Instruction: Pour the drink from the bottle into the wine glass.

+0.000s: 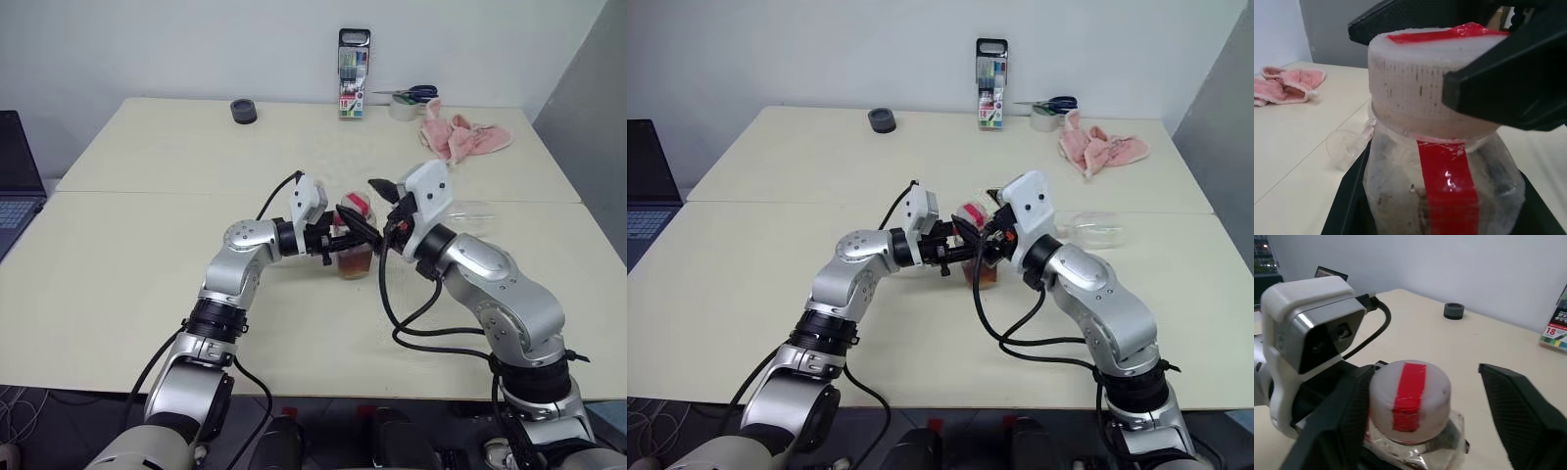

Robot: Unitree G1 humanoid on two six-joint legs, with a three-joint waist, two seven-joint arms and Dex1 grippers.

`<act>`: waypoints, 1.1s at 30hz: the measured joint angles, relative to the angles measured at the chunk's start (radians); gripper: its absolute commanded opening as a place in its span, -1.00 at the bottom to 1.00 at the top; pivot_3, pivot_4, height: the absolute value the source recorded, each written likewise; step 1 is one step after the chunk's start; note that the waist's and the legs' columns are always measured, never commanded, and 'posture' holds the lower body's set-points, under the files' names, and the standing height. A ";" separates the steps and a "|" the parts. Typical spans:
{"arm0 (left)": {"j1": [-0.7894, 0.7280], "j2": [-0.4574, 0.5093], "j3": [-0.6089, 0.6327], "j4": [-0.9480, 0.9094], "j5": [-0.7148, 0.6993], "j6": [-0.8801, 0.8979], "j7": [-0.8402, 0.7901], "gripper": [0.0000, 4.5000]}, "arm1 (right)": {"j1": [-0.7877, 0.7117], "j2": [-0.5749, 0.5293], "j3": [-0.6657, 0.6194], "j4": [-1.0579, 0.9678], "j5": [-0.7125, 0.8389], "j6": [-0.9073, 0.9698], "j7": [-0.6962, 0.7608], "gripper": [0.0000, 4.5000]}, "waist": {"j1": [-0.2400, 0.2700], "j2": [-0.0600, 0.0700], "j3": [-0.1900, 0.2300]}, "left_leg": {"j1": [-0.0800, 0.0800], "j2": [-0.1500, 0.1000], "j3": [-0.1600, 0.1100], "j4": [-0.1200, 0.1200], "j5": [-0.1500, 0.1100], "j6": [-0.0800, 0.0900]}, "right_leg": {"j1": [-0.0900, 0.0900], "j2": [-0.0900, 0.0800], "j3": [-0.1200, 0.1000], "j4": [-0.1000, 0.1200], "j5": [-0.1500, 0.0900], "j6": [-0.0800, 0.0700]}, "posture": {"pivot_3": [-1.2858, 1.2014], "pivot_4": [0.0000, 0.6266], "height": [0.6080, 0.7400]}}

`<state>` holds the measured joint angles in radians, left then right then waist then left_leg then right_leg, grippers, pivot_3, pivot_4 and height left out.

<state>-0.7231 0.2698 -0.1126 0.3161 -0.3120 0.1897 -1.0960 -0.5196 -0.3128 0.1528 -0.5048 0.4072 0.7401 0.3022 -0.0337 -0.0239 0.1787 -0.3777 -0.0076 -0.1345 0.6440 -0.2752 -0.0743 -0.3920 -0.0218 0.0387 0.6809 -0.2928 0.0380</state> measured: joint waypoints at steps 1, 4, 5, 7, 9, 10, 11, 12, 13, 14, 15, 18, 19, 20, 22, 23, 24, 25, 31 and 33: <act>0.000 0.000 0.000 0.000 0.000 0.000 0.001 -0.23 | 0.000 0.001 0.004 -0.001 0.001 0.000 0.005 -0.03 | 0.000 0.000 0.000 | 0.000 0.000 0.000 0.000 0.000 0.000 | 0.000 0.000 0.000 0.000 0.000 0.000 | 0.03 -0.52 1.00; 0.000 0.002 0.000 0.000 0.001 -0.002 0.000 -0.23 | 0.000 0.001 0.004 -0.001 0.001 -0.001 0.015 -0.17 | 0.000 0.000 0.000 | 0.000 0.000 0.000 0.000 0.000 0.000 | 0.000 0.000 0.000 0.000 0.000 0.000 | 0.03 -0.52 1.00; 0.000 0.002 0.000 0.000 0.001 -0.003 0.000 -0.23 | 0.000 0.000 0.004 0.001 0.001 -0.004 0.025 -0.17 | 0.000 0.000 0.000 | 0.000 0.000 0.000 0.000 0.000 0.000 | 0.000 0.000 0.000 0.000 0.000 0.000 | 0.03 -0.52 1.00; 0.000 0.004 -0.001 0.000 0.001 -0.005 -0.007 -0.23 | 0.000 -0.016 0.002 0.009 0.002 -0.020 0.057 -0.17 | 0.000 0.000 0.000 | 0.000 0.000 0.000 0.000 0.000 0.000 | 0.000 0.000 0.000 0.000 0.000 0.000 | 0.03 -0.52 1.00; 0.000 0.009 -0.002 0.000 0.001 -0.007 -0.026 -0.23 | -0.005 -0.048 0.001 0.024 0.009 -0.048 0.120 -0.17 | 0.000 0.000 0.000 | 0.000 0.000 0.000 0.000 0.000 0.000 | 0.000 0.000 0.000 0.000 0.000 0.000 | 0.03 -0.52 1.00; 0.000 0.017 -0.005 -0.001 0.001 -0.009 -0.043 -0.23 | -0.019 -0.084 0.004 0.051 0.013 -0.077 0.186 -0.17 | 0.000 0.000 0.000 | 0.000 0.000 0.000 0.001 0.000 0.000 | 0.000 0.000 0.000 0.000 0.000 0.000 | 0.03 -0.52 1.00; 0.000 0.034 -0.017 -0.003 0.001 -0.017 -0.076 -0.23 | -0.060 -0.154 0.010 0.108 0.032 -0.115 0.311 -0.17 | -0.001 0.002 0.002 | 0.000 -0.001 0.001 0.001 0.000 0.000 | 0.000 0.000 0.000 0.000 0.001 0.001 | 0.03 -0.52 1.00; -0.002 0.044 -0.026 -0.007 0.001 -0.024 -0.098 -0.23 | -0.095 -0.200 0.015 0.151 0.045 -0.143 0.410 -0.17 | -0.002 0.003 0.003 | 0.000 -0.001 0.001 0.001 0.000 0.001 | 0.000 0.000 0.000 -0.001 0.001 0.001 | 0.03 -0.52 1.00; -0.008 0.053 -0.036 -0.009 0.003 -0.030 -0.121 -0.23 | -0.131 -0.239 0.023 0.200 0.049 -0.176 0.507 -0.17 | -0.002 0.003 0.003 | 0.000 -0.001 0.001 0.001 0.000 0.001 | 0.000 0.000 0.000 -0.001 0.001 0.001 | 0.03 -0.52 1.00; -0.019 0.061 -0.047 -0.008 0.006 -0.040 -0.143 -0.23 | -0.172 -0.269 0.029 0.256 0.058 -0.202 0.604 -0.17 | -0.003 0.003 0.004 | 0.000 0.000 0.001 0.001 0.000 0.001 | 0.000 0.001 0.000 -0.001 0.001 0.001 | 0.03 -0.52 1.00; -0.027 0.062 -0.049 -0.006 0.008 -0.045 -0.153 -0.23 | -0.196 -0.277 0.029 0.288 0.061 -0.214 0.653 -0.17 | -0.005 0.003 0.004 | 0.000 0.000 0.001 0.000 0.000 0.001 | 0.000 0.001 -0.001 -0.001 0.001 0.001 | 0.03 -0.52 1.00; -0.042 0.065 -0.050 0.008 0.009 -0.049 -0.163 -0.23 | -0.223 -0.272 0.025 0.346 0.077 -0.229 0.705 -0.17 | -0.008 0.003 0.004 | 0.000 0.000 0.001 0.000 0.000 0.001 | 0.000 0.001 0.000 -0.001 0.001 0.001 | 0.03 -0.52 1.00; -0.042 0.065 -0.050 0.013 0.009 -0.049 -0.163 -0.23 | -0.220 -0.265 0.022 0.351 0.078 -0.228 0.700 0.15 | -0.008 0.003 0.004 | -0.002 0.000 0.001 0.001 0.000 0.001 | -0.001 0.000 0.000 -0.001 0.001 0.001 | 0.03 -0.52 1.00; -0.042 0.065 -0.048 0.016 0.008 -0.048 -0.158 -0.23 | -0.209 -0.251 0.012 0.350 0.078 -0.228 0.687 0.30 | -0.008 0.003 0.004 | -0.003 0.000 0.001 0.001 0.000 0.000 | -0.003 0.000 0.000 0.000 0.001 0.001 | 0.03 -0.52 1.00; -0.042 0.069 -0.035 0.027 0.008 -0.045 -0.148 -0.23 | -0.181 -0.239 -0.010 0.339 0.076 -0.227 0.646 0.59 | -0.007 0.003 0.004 | -0.005 -0.001 0.001 0.002 0.000 0.000 | -0.005 -0.001 0.000 0.000 0.001 0.001 | 0.03 -0.52 1.00; -0.041 0.070 -0.030 0.030 0.007 -0.044 -0.139 -0.23 | -0.161 -0.240 -0.031 0.311 0.076 -0.222 0.612 0.76 | -0.006 0.003 0.004 | -0.006 -0.001 0.000 0.002 0.001 -0.001 | -0.005 -0.001 0.000 0.001 0.001 0.001 | 0.03 -0.52 1.00; -0.040 0.071 -0.025 0.033 0.007 -0.044 -0.134 -0.23 | -0.149 -0.242 -0.049 0.278 0.076 -0.210 0.583 0.91 | -0.005 0.003 0.004 | -0.007 -0.001 0.001 0.002 0.001 -0.002 | -0.007 -0.001 0.001 0.001 0.001 0.001 | 0.03 -0.52 1.00; -0.040 0.070 -0.021 0.036 0.007 -0.044 -0.130 -0.23 | -0.132 -0.245 -0.070 0.230 0.076 -0.196 0.550 0.92 | -0.004 0.004 0.004 | -0.008 -0.001 0.000 0.002 0.002 -0.002 | -0.008 -0.001 0.001 0.001 0.001 0.001 | 0.03 -0.52 1.00; -0.067 0.053 -0.006 0.118 0.021 -0.074 -0.098 -0.23 | 0.022 -0.151 -0.095 -0.059 0.045 -0.093 0.274 0.92 | 0.001 0.003 0.003 | -0.012 -0.001 0.001 0.003 0.002 -0.003 | -0.013 -0.001 0.001 0.004 0.001 0.001 | 0.03 -0.52 1.00; -0.082 0.047 -0.006 0.148 0.026 -0.093 -0.092 -0.23 | 0.047 -0.102 -0.064 -0.093 -0.001 -0.075 0.186 0.92 | -0.001 0.004 0.003 | -0.012 -0.001 0.002 0.003 0.002 -0.003 | -0.014 0.000 0.002 0.006 0.001 0.001 | 0.03 -0.52 1.00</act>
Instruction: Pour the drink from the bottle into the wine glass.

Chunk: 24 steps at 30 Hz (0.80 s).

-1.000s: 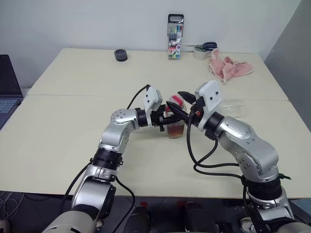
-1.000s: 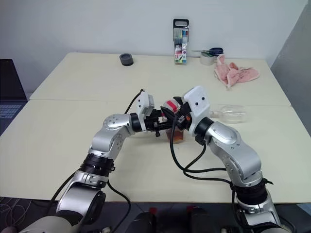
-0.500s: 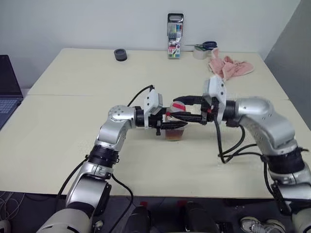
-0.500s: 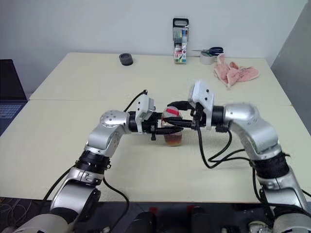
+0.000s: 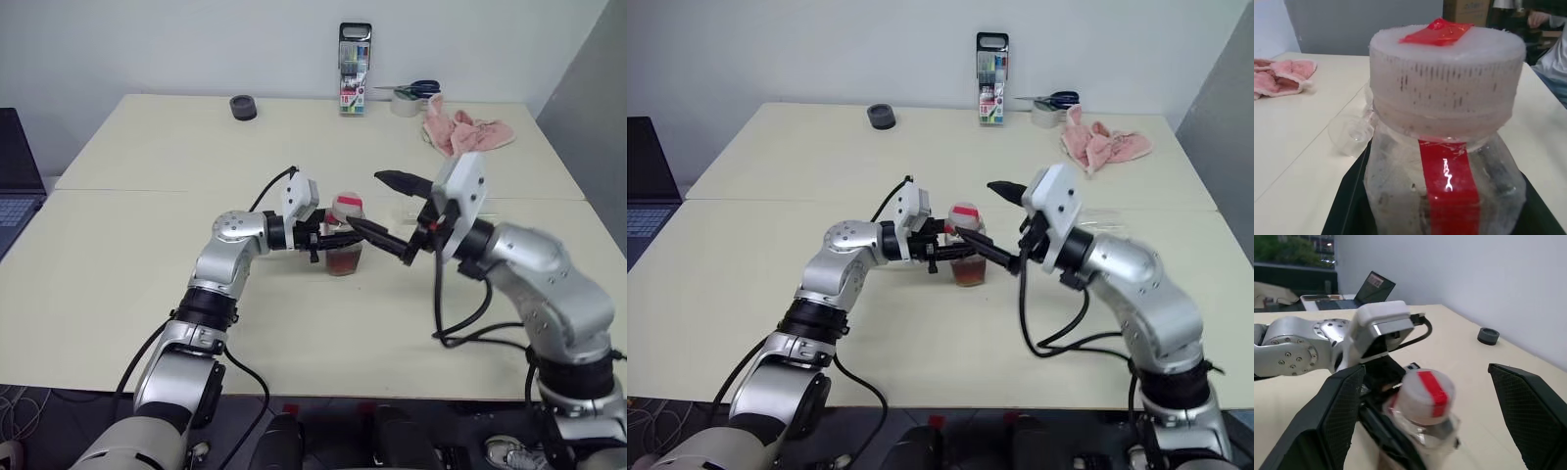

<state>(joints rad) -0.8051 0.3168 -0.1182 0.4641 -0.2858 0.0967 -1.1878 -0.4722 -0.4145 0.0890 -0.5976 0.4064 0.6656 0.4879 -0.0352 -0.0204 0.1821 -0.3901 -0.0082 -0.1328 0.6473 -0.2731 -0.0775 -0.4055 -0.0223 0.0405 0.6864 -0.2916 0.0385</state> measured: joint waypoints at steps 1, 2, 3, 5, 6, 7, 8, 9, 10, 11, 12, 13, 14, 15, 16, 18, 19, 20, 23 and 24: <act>-0.011 -0.006 0.000 0.019 0.006 -0.008 0.000 -0.23 | 0.009 0.031 0.016 -0.007 -0.030 0.007 -0.055 0.92 | 0.000 0.000 0.000 | 0.000 0.000 0.000 0.000 0.000 0.000 | 0.000 0.000 0.000 0.001 0.000 0.000 | 0.03 -0.52 1.00; -0.016 -0.009 0.000 0.025 0.011 -0.017 0.000 -0.23 | 0.016 0.055 0.030 -0.008 -0.053 0.007 -0.092 0.92 | 0.000 0.000 0.000 | 0.000 0.000 0.000 0.000 0.000 0.000 | -0.001 0.000 0.000 0.001 0.000 0.000 | 0.03 -0.52 1.00; -0.021 -0.010 0.000 0.037 0.014 -0.024 0.000 -0.23 | 0.023 0.082 0.050 -0.006 -0.088 0.005 -0.135 0.92 | -0.001 0.000 0.000 | 0.000 0.000 0.000 0.000 0.000 0.000 | -0.001 0.000 0.000 0.002 0.000 0.000 | 0.03 -0.52 1.00; -0.027 -0.015 0.000 0.055 0.019 -0.033 -0.001 -0.23 | 0.033 0.145 0.090 0.011 -0.152 -0.004 -0.214 0.92 | -0.003 0.000 0.000 | 0.000 0.000 0.000 0.000 0.000 0.000 | -0.001 0.001 0.000 0.002 0.000 0.000 | 0.03 -0.52 1.00; -0.030 -0.019 0.000 0.059 0.020 -0.038 -0.002 -0.23 | 0.035 0.177 0.100 0.022 -0.174 -0.005 -0.248 0.92 | -0.004 0.000 0.000 | 0.000 0.000 0.000 0.000 0.000 0.000 | -0.001 0.001 0.000 0.002 0.000 0.000 | 0.03 -0.52 1.00; -0.032 -0.026 -0.001 0.060 0.021 -0.041 -0.002 -0.23 | 0.035 0.196 0.110 0.032 -0.193 -0.005 -0.272 0.92 | -0.005 0.000 0.000 | 0.000 0.000 0.000 0.000 0.000 0.000 | -0.001 0.000 0.000 0.002 0.000 0.000 | 0.03 -0.52 1.00; -0.033 -0.029 -0.001 0.060 0.022 -0.043 -0.003 -0.23 | 0.035 0.204 0.114 0.035 -0.206 -0.006 -0.284 0.92 | -0.006 0.000 0.000 | 0.000 0.000 0.000 0.000 0.000 0.000 | -0.001 0.000 0.000 0.002 0.000 0.000 | 0.03 -0.52 1.00; -0.033 -0.029 -0.001 0.062 0.023 -0.044 -0.003 -0.23 | 0.035 0.213 0.116 0.036 -0.218 -0.006 -0.295 0.92 | -0.007 0.000 0.000 | 0.000 0.000 0.000 0.000 0.000 0.000 | -0.001 0.000 0.000 0.002 0.000 0.000 | 0.03 -0.52 1.00; -0.033 -0.029 -0.001 0.064 0.023 -0.044 -0.003 -0.23 | 0.035 0.217 0.119 0.038 -0.227 -0.006 -0.300 0.92 | -0.007 0.000 0.000 | 0.000 0.000 0.000 0.000 0.000 0.000 | -0.001 0.000 0.000 0.002 0.000 0.000 | 0.03 -0.52 1.00; -0.033 -0.029 -0.001 0.066 0.024 -0.045 -0.003 -0.23 | 0.034 0.226 0.123 0.047 -0.238 -0.010 -0.310 0.92 | -0.007 0.000 0.000 | 0.000 0.000 0.000 0.000 0.000 0.000 | -0.001 0.000 0.000 0.002 0.000 0.000 | 0.03 -0.52 1.00; -0.033 -0.029 -0.001 0.067 0.025 -0.045 -0.003 -0.23 | 0.034 0.238 0.129 0.059 -0.247 -0.013 -0.316 0.92 | -0.009 0.000 0.000 | 0.000 0.000 0.000 0.000 0.000 0.000 | -0.001 0.000 0.000 0.002 0.000 0.000 | 0.03 -0.52 1.00; -0.033 -0.030 -0.001 0.068 0.026 -0.045 -0.003 -0.23 | 0.034 0.245 0.130 0.073 -0.254 -0.013 -0.321 0.92 | -0.009 0.000 0.000 | 0.000 0.000 0.000 0.000 0.000 0.000 | -0.001 0.000 0.000 0.002 0.000 0.000 | 0.03 -0.52 1.00; -0.033 -0.031 -0.001 0.068 0.027 -0.046 -0.003 -0.23 | 0.034 0.252 0.130 0.082 -0.264 -0.014 -0.323 0.92 | -0.010 0.000 0.000 | 0.000 0.000 0.000 0.000 0.000 0.000 | -0.001 0.000 0.000 0.002 0.000 0.000 | 0.03 -0.52 1.00; -0.033 -0.031 -0.001 0.068 0.027 -0.047 -0.003 -0.23 | 0.032 0.259 0.130 0.093 -0.269 -0.017 -0.325 0.92 | -0.010 0.000 0.000 | 0.000 0.000 0.000 0.000 0.000 0.000 | -0.001 0.000 0.000 0.002 0.000 0.000 | 0.03 -0.52 1.00; -0.033 -0.031 -0.001 0.069 0.029 -0.047 -0.003 -0.23 | 0.029 0.266 0.130 0.103 -0.271 -0.021 -0.328 0.92 | -0.011 0.000 0.000 | 0.000 0.000 0.000 0.000 0.000 0.000 | -0.001 0.000 0.000 0.002 0.000 0.000 | 0.03 -0.52 1.00; -0.033 -0.032 -0.001 0.070 0.030 -0.047 -0.002 -0.23 | 0.026 0.274 0.130 0.113 -0.274 -0.024 -0.329 0.76 | -0.012 0.000 0.000 | 0.000 0.000 0.000 0.000 0.000 0.000 | -0.001 0.000 0.000 0.003 0.000 0.000 | 0.03 -0.52 1.00; -0.033 -0.032 -0.001 0.071 0.031 -0.047 -0.001 -0.23 | 0.025 0.278 0.131 0.116 -0.273 -0.024 -0.328 0.66 | -0.013 0.000 0.000 | 0.000 0.000 0.000 0.000 0.000 0.000 | -0.001 0.000 0.000 0.003 0.000 0.000 | 0.03 -0.52 1.00; -0.033 -0.032 -0.001 0.072 0.031 -0.047 0.000 -0.23 | 0.025 0.283 0.132 0.119 -0.273 -0.024 -0.326 0.52 | -0.015 0.000 0.000 | 0.000 0.000 0.000 0.000 0.000 0.000 | -0.001 0.000 0.000 0.003 0.000 -0.001 | 0.03 -0.52 1.00; -0.033 -0.034 -0.001 0.072 0.031 -0.047 0.003 -0.23 | 0.025 0.297 0.142 0.124 -0.271 -0.028 -0.317 0.06 | -0.017 0.000 0.000 | 0.000 0.000 0.000 0.000 0.000 0.000 | -0.001 0.000 0.000 0.003 0.000 -0.001 | 0.03 -0.52 1.00; -0.033 -0.035 0.000 0.072 0.031 -0.049 0.005 -0.23 | 0.025 0.302 0.145 0.127 -0.270 -0.030 -0.315 -0.10 | -0.017 0.000 0.000 | 0.000 0.000 0.000 0.000 0.000 0.000 | -0.001 0.000 0.000 0.003 0.000 -0.001 | 0.03 -0.52 1.00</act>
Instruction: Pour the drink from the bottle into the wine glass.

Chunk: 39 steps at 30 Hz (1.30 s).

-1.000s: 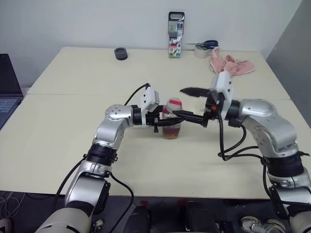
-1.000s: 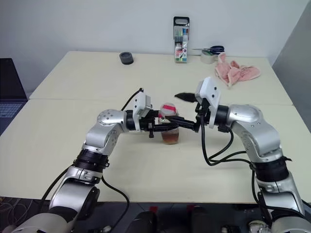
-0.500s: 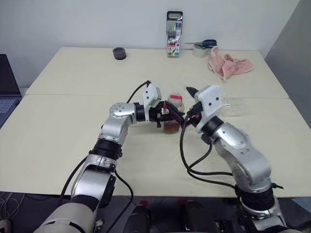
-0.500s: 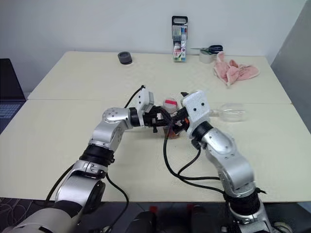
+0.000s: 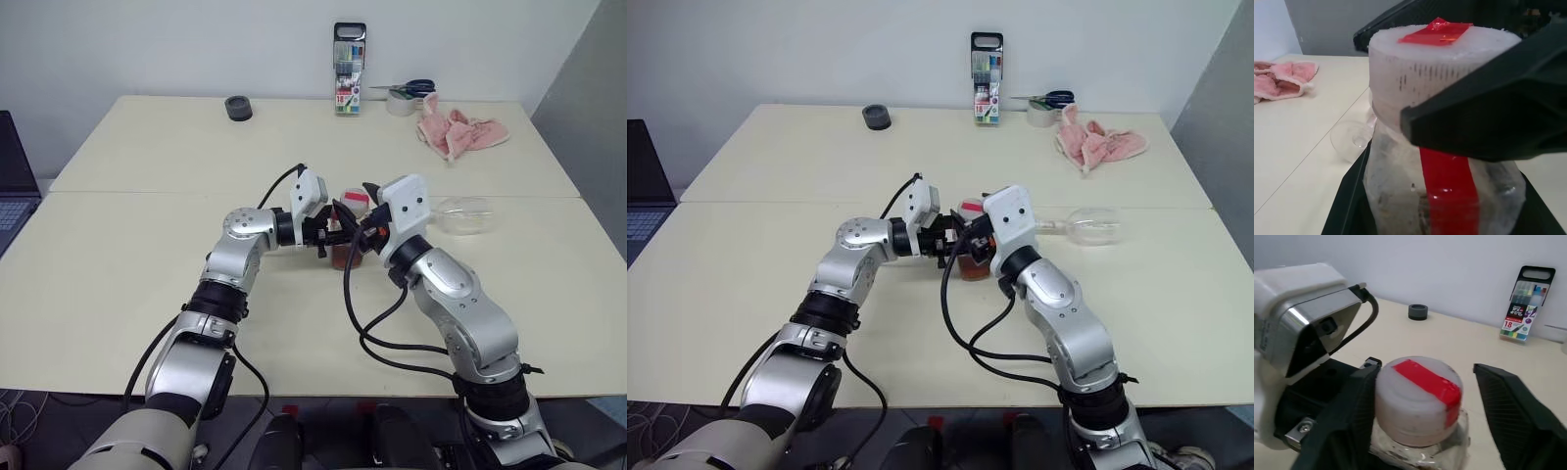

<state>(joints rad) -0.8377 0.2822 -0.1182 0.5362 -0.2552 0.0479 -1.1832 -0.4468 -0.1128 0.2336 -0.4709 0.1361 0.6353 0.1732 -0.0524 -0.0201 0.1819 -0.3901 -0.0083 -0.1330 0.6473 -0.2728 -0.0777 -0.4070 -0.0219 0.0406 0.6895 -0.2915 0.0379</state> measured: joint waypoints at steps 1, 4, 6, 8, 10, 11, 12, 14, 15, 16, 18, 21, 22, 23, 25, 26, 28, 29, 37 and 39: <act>0.000 0.000 0.002 0.000 0.000 -0.008 0.002 -0.23 | 0.000 0.004 -0.001 0.001 0.000 -0.004 0.000 -0.15 | 0.000 0.000 0.000 | 0.000 0.000 0.000 0.000 0.000 0.000 | 0.000 0.000 0.000 0.000 0.000 0.000 | 0.03 -0.52 1.00; 0.000 0.000 0.003 0.000 0.000 -0.013 0.004 -0.23 | 0.000 0.004 -0.001 0.004 0.000 -0.013 0.002 -0.15 | -0.001 0.000 0.000 | 0.000 0.000 0.000 0.000 0.000 0.000 | 0.000 0.000 0.000 0.000 0.000 0.000 | 0.03 -0.52 1.00; 0.001 0.000 0.003 -0.003 -0.001 -0.013 0.005 -0.23 | 0.000 0.000 -0.002 0.007 0.001 -0.019 0.014 -0.15 | -0.001 0.000 0.000 | 0.000 0.000 0.000 0.000 0.000 0.000 | 0.000 0.000 0.000 0.000 0.000 0.000 | 0.03 -0.52 1.00; 0.004 0.001 0.002 -0.011 -0.001 -0.013 0.004 -0.23 | -0.009 -0.029 -0.007 0.015 0.014 -0.032 0.063 -0.15 | -0.001 0.000 0.000 | 0.000 0.000 0.000 0.000 0.000 0.000 | 0.000 0.000 0.000 0.000 0.000 0.000 | 0.03 -0.52 1.00; 0.011 0.008 -0.003 -0.019 -0.003 -0.019 -0.019 -0.23 | -0.058 -0.152 -0.026 0.058 0.079 -0.067 0.228 -0.15 | -0.001 0.000 0.000 | 0.000 -0.001 0.001 0.001 0.000 0.001 | 0.001 -0.001 0.000 0.000 0.000 0.000 | 0.03 -0.52 1.00; 0.010 0.013 -0.007 -0.021 -0.003 -0.022 -0.036 -0.23 | -0.090 -0.212 -0.041 0.095 0.117 -0.089 0.328 -0.15 | -0.001 0.000 0.000 | 0.000 -0.001 0.001 0.002 -0.001 0.003 | 0.001 0.000 0.000 0.000 0.000 0.000 | 0.03 -0.52 1.00; 0.010 0.018 -0.015 -0.023 -0.004 -0.028 -0.055 -0.23 | -0.123 -0.269 -0.051 0.139 0.155 -0.111 0.428 -0.15 | -0.002 0.000 0.000 | 0.000 -0.001 0.001 0.002 -0.002 0.004 | 0.001 0.000 0.000 0.000 0.000 0.000 | 0.03 -0.52 1.00; 0.007 0.027 -0.028 -0.024 -0.006 -0.031 -0.089 -0.23 | -0.195 -0.344 -0.059 0.238 0.221 -0.128 0.600 -0.15 | -0.005 0.000 0.000 | 0.002 0.000 0.001 0.001 -0.002 0.004 | 0.002 0.000 0.000 0.000 0.000 0.000 | 0.03 -0.52 1.00; 0.005 0.029 -0.035 -0.024 -0.006 -0.030 -0.104 -0.23 | -0.229 -0.374 -0.059 0.284 0.252 -0.125 0.677 -0.15 | -0.006 0.000 0.000 | 0.002 0.000 0.001 0.000 -0.002 0.004 | 0.001 0.001 0.000 0.000 0.000 0.000 | 0.03 -0.52 1.00; 0.003 0.028 -0.038 -0.024 -0.008 -0.030 -0.112 -0.23 | -0.246 -0.389 -0.058 0.304 0.265 -0.122 0.714 -0.15 | -0.006 0.000 0.000 | 0.002 0.000 0.001 0.000 -0.002 0.004 | 0.001 0.001 0.000 0.000 0.000 0.000 | 0.03 -0.52 1.00; 0.001 0.028 -0.042 -0.024 -0.009 -0.027 -0.119 -0.23 | -0.258 -0.402 -0.058 0.324 0.276 -0.123 0.754 -0.15 | -0.006 0.000 0.000 | 0.002 0.000 0.001 0.000 -0.002 0.004 | 0.001 0.001 0.000 0.000 0.000 0.000 | 0.03 -0.52 1.00; 0.001 0.029 -0.039 -0.021 -0.010 -0.001 -0.104 -0.24 | -0.245 -0.393 -0.066 0.326 0.274 -0.129 0.737 0.32 | -0.006 0.000 0.000 | 0.002 0.000 0.001 0.001 -0.001 0.003 | 0.001 0.000 0.000 0.000 0.000 0.000 | 0.03 -0.52 1.00; 0.002 0.034 -0.025 -0.016 -0.010 0.012 -0.082 -0.24 | -0.229 -0.394 -0.079 0.316 0.271 -0.129 0.719 0.48 | -0.005 0.000 0.000 | 0.001 0.000 0.000 0.002 -0.002 0.003 | 0.001 0.000 0.000 0.000 0.000 0.000 | 0.03 -0.52 1.00; 0.002 0.039 -0.018 -0.014 -0.010 0.015 -0.072 -0.24 | -0.224 -0.395 -0.086 0.314 0.269 -0.129 0.711 0.61 | -0.005 0.000 0.000 | 0.001 0.000 0.000 0.002 -0.002 0.003 | 0.001 0.000 0.000 0.001 0.000 0.000 | 0.03 -0.52 1.00; 0.001 0.043 0.002 -0.010 -0.007 0.008 -0.041 -0.24 | -0.185 -0.405 -0.105 0.254 0.228 -0.125 0.642 0.78 | -0.004 0.000 0.000 | 0.000 0.000 0.000 0.002 -0.001 0.002 | 0.001 -0.001 0.000 0.001 0.000 0.000 | 0.03 -0.52 1.00; 0.001 0.042 0.007 -0.008 -0.005 0.003 -0.024 -0.24 | -0.146 -0.401 -0.115 0.195 0.209 -0.113 0.590 0.78 | -0.003 0.000 0.000 | 0.000 0.000 -0.001 0.002 0.000 0.001 | 0.001 -0.001 -0.001 0.001 0.000 0.000 | 0.03 -0.52 1.00; 0.001 0.039 0.009 0.008 0.000 -0.004 -0.003 -0.24 | -0.088 -0.371 -0.114 0.113 0.189 -0.085 0.512 0.78 | -0.003 0.000 0.000 | 0.000 0.000 -0.001 0.002 0.000 0.000 | 0.000 -0.001 0.000 0.001 0.000 0.000 | 0.03 -0.52 1.00; 0.001 0.034 0.009 0.017 0.004 -0.009 0.005 -0.24 | -0.056 -0.340 -0.113 0.068 0.172 -0.067 0.457 0.78 | -0.003 0.000 0.000 | 0.000 0.000 -0.001 0.002 0.000 0.000 | 0.000 -0.001 0.000 0.001 0.000 0.000 | 0.03 -0.52 1.00; 0.001 0.011 0.006 0.026 0.020 -0.022 0.016 -0.24 | 0.020 -0.062 -0.021 -0.039 -0.015 -0.029 0.074 0.78 | -0.005 0.000 0.000 | 0.000 -0.001 0.000 0.004 0.000 0.000 | -0.001 0.000 0.001 0.006 0.000 0.000 | 0.03 -0.52 1.00; 0.001 0.011 0.006 0.029 0.022 -0.030 0.016 -0.24 | 0.005 -0.038 -0.013 -0.030 -0.045 -0.029 0.037 0.78 | -0.005 0.000 0.000 | 0.000 -0.001 0.000 0.004 0.000 0.000 | -0.001 0.000 0.001 0.006 0.000 0.000 | 0.03 -0.52 1.00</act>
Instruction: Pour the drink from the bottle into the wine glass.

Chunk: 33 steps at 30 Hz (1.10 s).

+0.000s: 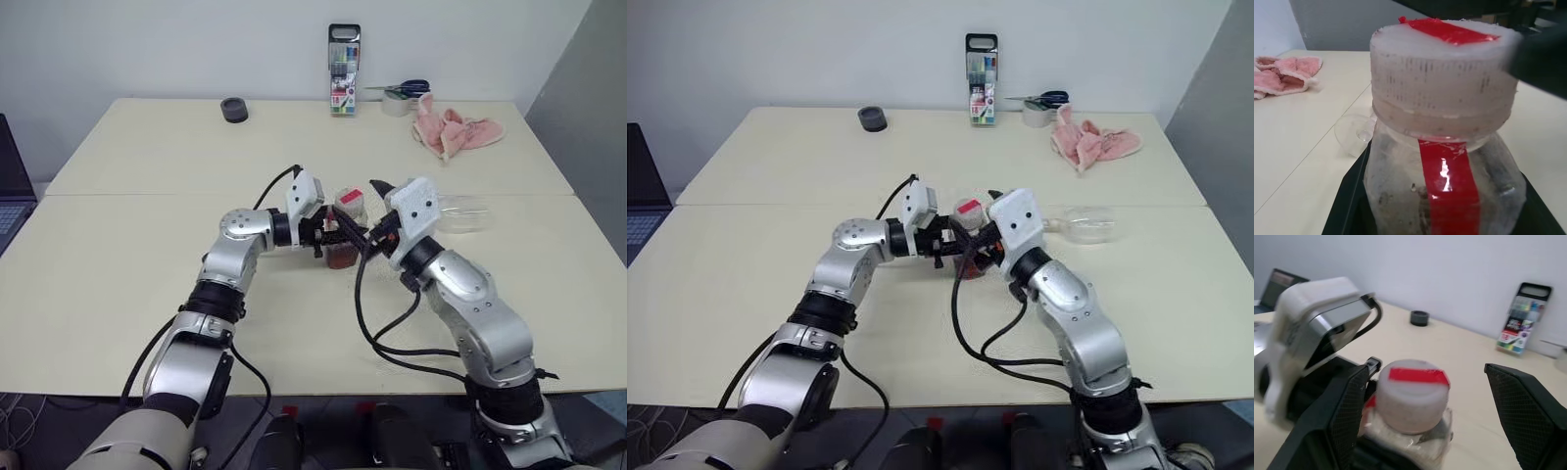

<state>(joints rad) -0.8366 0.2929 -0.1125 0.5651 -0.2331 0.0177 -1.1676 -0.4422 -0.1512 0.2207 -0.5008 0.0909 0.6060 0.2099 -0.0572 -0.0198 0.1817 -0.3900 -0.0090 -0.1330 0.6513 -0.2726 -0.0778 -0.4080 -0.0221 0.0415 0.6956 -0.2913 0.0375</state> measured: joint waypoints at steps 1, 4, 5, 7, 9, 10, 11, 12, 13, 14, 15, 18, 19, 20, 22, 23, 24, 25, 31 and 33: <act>0.000 -0.001 0.000 0.002 0.001 -0.003 0.000 -0.24 | -0.008 0.009 0.000 0.005 -0.011 0.000 -0.014 0.78 | 0.000 0.000 0.000 | 0.000 0.000 0.000 0.000 0.000 0.000 | 0.000 0.000 0.000 0.000 0.000 0.000 | 0.03 -0.52 1.00; 0.000 -0.004 0.000 0.005 0.004 -0.005 0.001 -0.24 | -0.014 0.025 0.009 0.016 -0.033 -0.001 -0.031 0.78 | 0.000 0.000 0.000 | 0.000 0.000 0.000 0.000 0.000 0.000 | 0.000 0.000 0.000 0.000 0.000 0.000 | 0.03 -0.52 1.00; 0.000 -0.006 0.000 0.005 0.005 -0.006 0.001 -0.24 | -0.015 0.029 0.012 0.025 -0.035 -0.001 -0.035 0.78 | 0.000 0.000 0.000 | 0.000 0.000 0.000 0.000 0.000 0.000 | 0.000 0.000 0.000 0.000 0.000 0.000 | 0.03 -0.52 1.00; -0.001 -0.007 0.000 0.006 0.006 -0.006 0.001 -0.24 | -0.015 0.032 0.016 0.035 -0.041 0.000 -0.036 0.78 | 0.000 0.000 0.000 | 0.000 0.000 0.000 0.000 0.000 0.000 | 0.000 0.000 0.000 0.000 0.000 0.000 | 0.03 -0.52 1.00; -0.001 -0.008 0.000 0.006 0.006 -0.007 0.001 -0.24 | -0.015 0.036 0.017 0.038 -0.041 0.010 -0.036 0.78 | -0.001 0.000 0.000 | 0.000 0.000 0.000 0.000 0.000 0.000 | 0.000 0.000 0.000 0.000 0.000 0.000 | 0.03 -0.52 1.00; -0.001 -0.008 0.000 0.006 0.006 -0.007 0.001 -0.24 | -0.015 0.038 0.017 0.038 -0.041 0.018 -0.036 0.78 | -0.001 0.000 0.000 | 0.000 0.000 0.000 0.000 0.000 0.000 | 0.000 0.000 0.000 0.000 0.000 0.000 | 0.03 -0.52 1.00; 0.000 -0.009 0.000 0.006 0.007 -0.007 0.001 -0.24 | -0.014 0.040 0.018 0.038 -0.041 0.022 -0.036 0.78 | -0.001 0.000 0.000 | 0.000 0.000 0.000 0.000 0.000 0.000 | 0.000 0.000 0.000 0.000 0.000 0.000 | 0.03 -0.52 1.00; 0.000 -0.009 0.000 0.006 0.007 -0.007 0.001 -0.24 | -0.014 0.043 0.017 0.038 -0.041 0.025 -0.037 0.70 | -0.001 0.000 0.000 | 0.000 0.000 0.000 0.000 0.000 0.000 | 0.000 0.000 0.000 0.000 0.000 0.000 | 0.03 -0.52 1.00; 0.000 -0.009 0.000 0.006 0.007 -0.007 0.001 -0.24 | -0.013 0.048 0.017 0.038 -0.041 0.026 -0.038 0.61 | -0.001 0.000 0.000 | 0.000 0.000 0.000 0.000 0.000 0.000 | 0.000 0.000 0.000 0.000 0.000 0.000 | 0.03 -0.52 1.00; -0.001 -0.009 0.000 0.006 0.007 -0.007 0.001 -0.24 | -0.012 0.055 0.019 0.038 -0.041 0.027 -0.038 0.52 | -0.001 0.000 0.000 | 0.000 0.000 0.000 0.000 0.000 0.000 | 0.000 0.000 0.000 0.000 0.000 0.000 | 0.03 -0.52 1.00; -0.001 -0.009 0.000 0.006 0.007 -0.007 0.001 -0.24 | -0.011 0.061 0.021 0.038 -0.041 0.027 -0.039 0.39 | -0.001 0.000 0.000 | 0.000 0.000 0.000 0.000 0.000 0.000 | 0.000 0.000 0.000 0.000 0.000 0.000 | 0.03 -0.52 1.00; 0.000 -0.010 0.001 0.006 0.007 -0.008 0.002 -0.24 | -0.010 0.082 0.034 0.042 -0.041 0.026 -0.042 -0.09 | -0.001 0.000 0.000 | 0.000 0.000 0.000 0.000 0.000 0.000 | 0.000 0.000 0.000 0.000 0.000 0.000 | 0.03 -0.52 1.00; 0.000 -0.009 0.002 0.006 0.007 -0.009 0.002 -0.24 | -0.009 0.085 0.033 0.042 -0.041 0.025 -0.044 -0.17 | -0.001 0.000 0.000 | 0.000 0.000 0.000 0.000 0.000 0.000 | 0.000 0.000 0.000 0.000 0.000 0.000 | 0.03 -0.52 1.00; 0.000 -0.009 0.003 0.006 0.007 -0.009 0.002 -0.24 | -0.009 0.088 0.032 0.043 -0.041 0.025 -0.045 -0.17 | -0.001 0.000 0.000 | 0.000 0.000 0.000 0.000 0.000 0.000 | 0.000 0.000 0.000 0.000 0.000 0.000 | 0.03 -0.52 1.00; 0.000 -0.009 0.003 0.006 0.007 -0.010 0.002 -0.24 | -0.008 0.090 0.032 0.043 -0.041 0.022 -0.045 -0.17 | -0.001 0.000 0.000 | 0.000 0.000 0.000 0.000 0.000 0.000 | 0.000 0.000 0.000 0.000 0.000 0.000 | 0.03 -0.52 1.00; 0.000 -0.009 0.003 0.006 0.007 -0.010 0.002 -0.24 | -0.007 0.090 0.032 0.043 -0.041 0.019 -0.045 -0.17 | -0.001 0.000 0.000 | 0.000 0.000 0.000 0.000 0.000 0.000 | 0.000 0.000 0.000 0.000 0.000 0.000 | 0.03 -0.52 1.00; 0.000 -0.009 0.003 0.006 0.007 -0.010 0.001 -0.24 | -0.006 0.090 0.032 0.044 -0.041 0.017 -0.044 -0.17 | -0.001 0.000 0.000 | 0.000 0.000 0.000 0.000 0.000 0.000 | 0.000 0.000 0.000 0.000 0.000 0.000 | 0.03 -0.52 1.00; 0.000 -0.009 0.003 0.006 0.007 -0.010 0.000 -0.24 | -0.005 0.089 0.032 0.044 -0.040 0.015 -0.041 -0.17 | -0.001 0.000 0.000 | 0.000 0.000 0.000 0.000 0.000 0.000 | 0.000 0.000 0.000 0.000 0.000 0.000 | 0.03 -0.52 1.00; 0.003 0.036 -0.010 -0.012 0.001 -0.010 -0.100 -0.25 | -0.047 -0.096 0.010 0.054 0.072 -0.016 0.212 -0.17 | -0.002 0.000 0.000 | 0.000 0.000 0.000 0.000 -0.002 0.003 | 0.000 0.000 0.000 0.000 0.000 0.000 | 0.03 -0.52 1.00; 0.003 0.042 -0.013 -0.013 -0.004 -0.007 -0.140 -0.25 | -0.103 -0.190 -0.014 0.109 0.140 -0.042 0.365 -0.17 | -0.003 0.000 0.000 | 0.001 0.000 0.000 0.000 -0.002 0.004 | 0.001 0.001 -0.001 0.000 0.000 0.000 | 0.03 -0.52 1.00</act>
<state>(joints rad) -0.8337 0.3346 -0.1257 0.5523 -0.2369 0.0103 -1.3079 -0.5455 -0.3411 0.2063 -0.3920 0.2312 0.5644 0.5752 -0.0597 -0.0196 0.1817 -0.3889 -0.0090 -0.1330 0.6512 -0.2747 -0.0739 -0.4069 -0.0215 0.0406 0.6955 -0.2913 0.0375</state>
